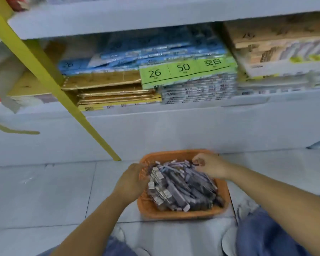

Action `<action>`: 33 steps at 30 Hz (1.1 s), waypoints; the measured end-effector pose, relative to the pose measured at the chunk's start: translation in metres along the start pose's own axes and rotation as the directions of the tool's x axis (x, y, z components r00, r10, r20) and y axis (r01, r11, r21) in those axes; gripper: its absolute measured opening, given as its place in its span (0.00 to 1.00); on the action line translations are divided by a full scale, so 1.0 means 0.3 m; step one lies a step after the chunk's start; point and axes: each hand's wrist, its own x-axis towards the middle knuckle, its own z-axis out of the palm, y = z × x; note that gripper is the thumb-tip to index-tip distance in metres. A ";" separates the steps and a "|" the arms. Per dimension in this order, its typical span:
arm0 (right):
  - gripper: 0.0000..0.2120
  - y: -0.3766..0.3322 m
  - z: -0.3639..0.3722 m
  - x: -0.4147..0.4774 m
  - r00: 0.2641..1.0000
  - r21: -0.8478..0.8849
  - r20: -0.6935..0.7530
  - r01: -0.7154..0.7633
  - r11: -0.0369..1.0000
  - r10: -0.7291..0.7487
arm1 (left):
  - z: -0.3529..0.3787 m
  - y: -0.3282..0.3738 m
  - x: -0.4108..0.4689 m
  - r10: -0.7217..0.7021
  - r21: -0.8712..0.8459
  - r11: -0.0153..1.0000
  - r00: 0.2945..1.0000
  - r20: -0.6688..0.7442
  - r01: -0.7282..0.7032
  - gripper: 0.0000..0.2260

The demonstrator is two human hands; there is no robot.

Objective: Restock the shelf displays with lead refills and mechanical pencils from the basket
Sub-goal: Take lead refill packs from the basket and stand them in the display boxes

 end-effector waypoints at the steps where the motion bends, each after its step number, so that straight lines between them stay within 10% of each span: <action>1: 0.19 0.037 0.053 0.022 0.999 0.015 0.009 -0.036 0.999 0.036 | 0.058 -0.021 0.007 -0.078 -0.047 0.996 0.996 0.036 0.079 0.22; 12: 0.31 0.228 0.338 0.180 0.979 -0.017 -0.017 -0.201 0.979 0.201 | 0.354 -0.070 0.143 -0.330 -0.302 0.895 0.943 0.049 0.328 0.14; 22: 0.28 0.292 0.377 0.173 0.971 0.243 -0.059 -0.211 0.947 0.231 | 0.424 0.034 0.286 -0.676 -0.271 0.707 0.737 0.014 0.654 0.33; 27: 0.23 0.307 0.366 0.176 0.974 0.384 -0.059 -0.180 0.906 0.218 | 0.450 0.003 0.299 -0.670 -0.430 0.640 0.737 0.095 0.637 0.11; 33: 0.24 0.311 0.351 0.183 0.962 0.361 -0.087 -0.212 0.908 0.260 | 0.424 -0.018 0.274 -0.691 -0.680 0.449 0.708 0.148 0.580 0.13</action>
